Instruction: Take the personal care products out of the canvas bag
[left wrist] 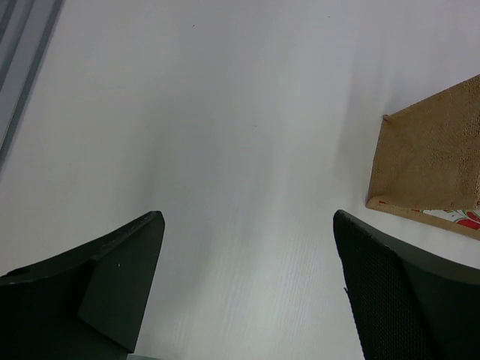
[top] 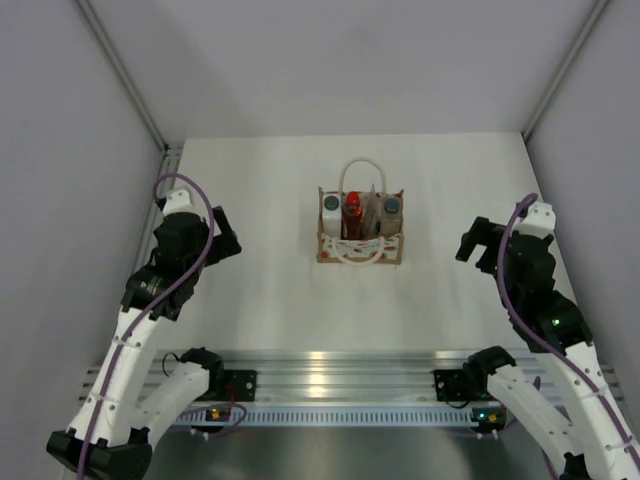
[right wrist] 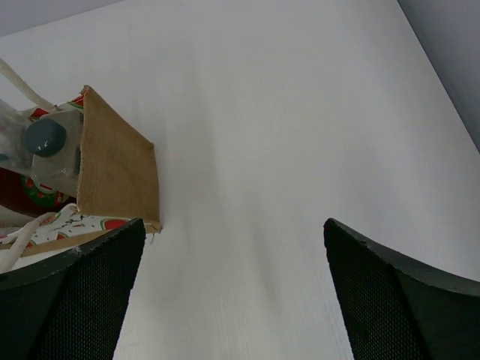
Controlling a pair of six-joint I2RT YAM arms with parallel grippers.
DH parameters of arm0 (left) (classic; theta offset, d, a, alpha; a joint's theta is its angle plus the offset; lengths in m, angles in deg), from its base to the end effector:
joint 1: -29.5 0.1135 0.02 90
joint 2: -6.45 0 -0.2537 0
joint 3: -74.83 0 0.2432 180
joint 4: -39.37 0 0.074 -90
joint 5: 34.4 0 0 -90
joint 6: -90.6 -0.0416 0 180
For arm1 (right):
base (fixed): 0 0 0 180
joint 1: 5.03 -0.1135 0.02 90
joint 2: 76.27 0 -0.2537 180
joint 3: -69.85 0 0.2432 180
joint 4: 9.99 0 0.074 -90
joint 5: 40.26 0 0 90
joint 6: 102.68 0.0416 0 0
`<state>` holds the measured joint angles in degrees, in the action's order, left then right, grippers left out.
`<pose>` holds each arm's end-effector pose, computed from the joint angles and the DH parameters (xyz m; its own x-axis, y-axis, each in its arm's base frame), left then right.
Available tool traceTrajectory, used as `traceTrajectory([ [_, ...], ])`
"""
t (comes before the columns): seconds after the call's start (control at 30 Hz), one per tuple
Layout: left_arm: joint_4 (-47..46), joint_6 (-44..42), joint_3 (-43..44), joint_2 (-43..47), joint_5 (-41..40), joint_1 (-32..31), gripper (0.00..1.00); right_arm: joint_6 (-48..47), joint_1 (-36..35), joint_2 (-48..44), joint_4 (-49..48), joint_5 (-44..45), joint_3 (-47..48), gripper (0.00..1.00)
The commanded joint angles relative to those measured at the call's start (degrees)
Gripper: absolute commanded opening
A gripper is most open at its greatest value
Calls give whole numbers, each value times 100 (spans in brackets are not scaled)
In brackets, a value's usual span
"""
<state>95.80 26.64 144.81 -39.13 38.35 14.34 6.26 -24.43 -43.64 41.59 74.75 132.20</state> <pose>0.1580 -0.0300 0.3348 -0.4631 -0.3089 -0.8308 -0.2183 0.9482 -0.2309 0.1202 0.0237 0.3293 -0.3098 0.2028 -0.9289 0.1793 0.9719 0.1523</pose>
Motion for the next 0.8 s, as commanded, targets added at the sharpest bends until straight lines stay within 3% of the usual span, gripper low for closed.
traceTrajectory([
  [0.0,-67,6,-7,93,-41,-5,99,127,-82,-45,-82,126,193,99],
  [0.2,-58,24,-16,137,-41,-13,98,137,-82,-186,-213,-5,290,99],
  [0.37,-58,50,-7,111,-120,-5,98,153,-90,-520,-1171,-1384,1,99],
  [0.53,-67,50,-16,120,-138,-5,98,733,-117,691,-1400,-2464,492,99],
  [0.63,-67,41,-24,120,-164,-14,98,936,-406,1412,-1428,-2344,816,98],
  [0.77,-67,33,-42,102,-173,-14,98,840,-1152,2273,-1199,-1484,1510,87],
])
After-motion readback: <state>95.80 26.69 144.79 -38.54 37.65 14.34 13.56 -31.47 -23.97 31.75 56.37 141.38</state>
